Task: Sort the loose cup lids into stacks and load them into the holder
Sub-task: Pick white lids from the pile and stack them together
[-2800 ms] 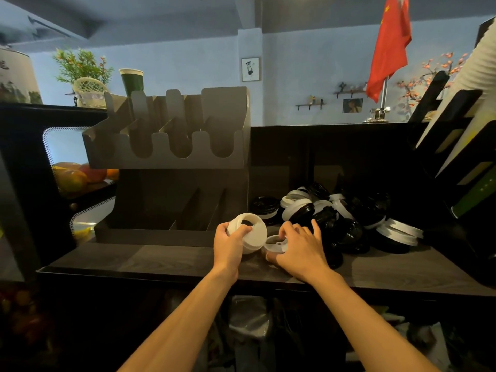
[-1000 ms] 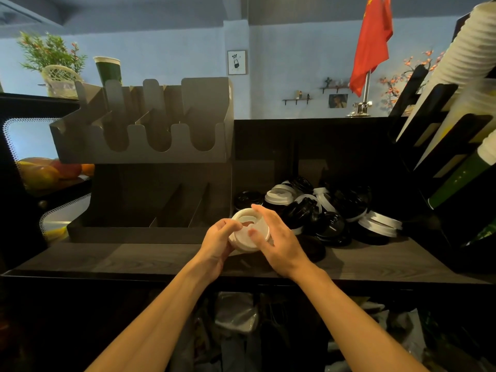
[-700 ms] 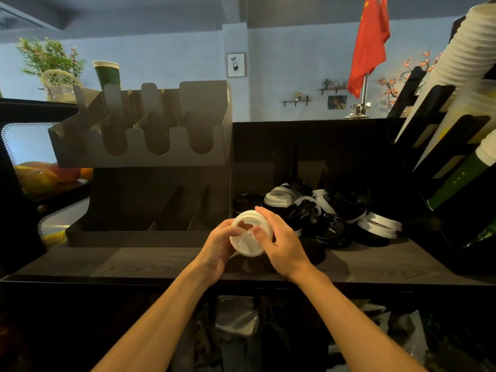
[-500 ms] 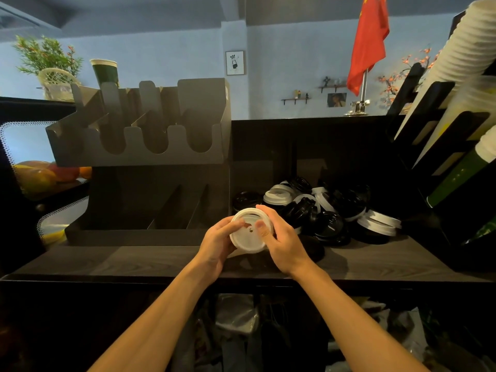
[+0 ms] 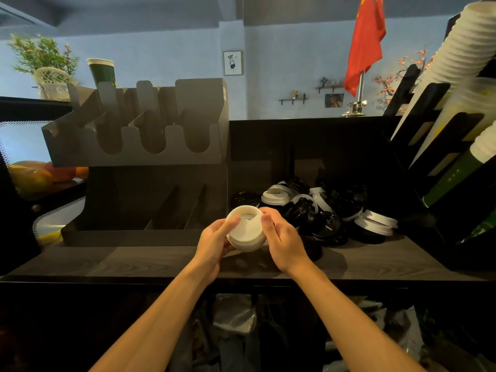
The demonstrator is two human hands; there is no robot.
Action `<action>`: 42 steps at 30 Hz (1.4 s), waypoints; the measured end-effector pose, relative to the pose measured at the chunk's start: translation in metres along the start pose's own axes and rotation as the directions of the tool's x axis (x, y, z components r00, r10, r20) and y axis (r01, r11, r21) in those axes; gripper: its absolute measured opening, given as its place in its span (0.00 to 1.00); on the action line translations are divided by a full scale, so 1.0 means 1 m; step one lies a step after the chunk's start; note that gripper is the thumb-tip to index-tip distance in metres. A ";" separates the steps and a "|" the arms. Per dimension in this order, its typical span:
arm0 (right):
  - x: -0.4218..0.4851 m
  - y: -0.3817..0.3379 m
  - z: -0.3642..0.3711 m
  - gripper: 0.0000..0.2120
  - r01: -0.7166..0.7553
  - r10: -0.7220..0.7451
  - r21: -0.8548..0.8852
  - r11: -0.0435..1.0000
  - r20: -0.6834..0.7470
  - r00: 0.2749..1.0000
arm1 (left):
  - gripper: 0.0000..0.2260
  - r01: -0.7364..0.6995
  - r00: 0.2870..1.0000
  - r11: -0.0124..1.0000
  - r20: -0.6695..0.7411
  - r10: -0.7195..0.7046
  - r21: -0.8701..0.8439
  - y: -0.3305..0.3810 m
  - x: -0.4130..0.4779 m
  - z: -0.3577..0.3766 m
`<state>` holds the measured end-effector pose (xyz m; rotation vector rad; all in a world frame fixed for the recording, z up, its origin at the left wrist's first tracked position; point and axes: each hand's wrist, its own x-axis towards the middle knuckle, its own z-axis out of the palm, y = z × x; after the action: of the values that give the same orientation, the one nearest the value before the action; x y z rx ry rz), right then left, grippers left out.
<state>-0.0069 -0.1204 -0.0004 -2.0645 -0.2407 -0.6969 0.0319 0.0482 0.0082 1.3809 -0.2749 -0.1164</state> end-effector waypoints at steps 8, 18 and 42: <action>-0.004 -0.007 0.004 0.46 0.151 -0.110 -0.303 0.941 0.149 0.983 | 0.18 0.037 0.998 0.999 -0.055 -0.036 0.012 -0.002 0.002 -0.002; -0.008 -0.013 0.008 0.43 0.224 -0.187 -0.349 0.910 0.136 0.973 | 0.18 -0.070 0.997 0.991 -0.012 0.072 0.113 0.007 -0.014 -0.001; -0.015 -0.035 0.035 0.34 0.137 -0.098 -0.247 0.959 0.164 0.982 | 0.24 -0.242 0.951 0.918 -0.109 0.288 0.314 0.007 -0.035 -0.036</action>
<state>-0.0207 -0.0708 0.0014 -2.3716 -0.3790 -0.6730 0.0067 0.0918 0.0048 1.6273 -0.3591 0.2677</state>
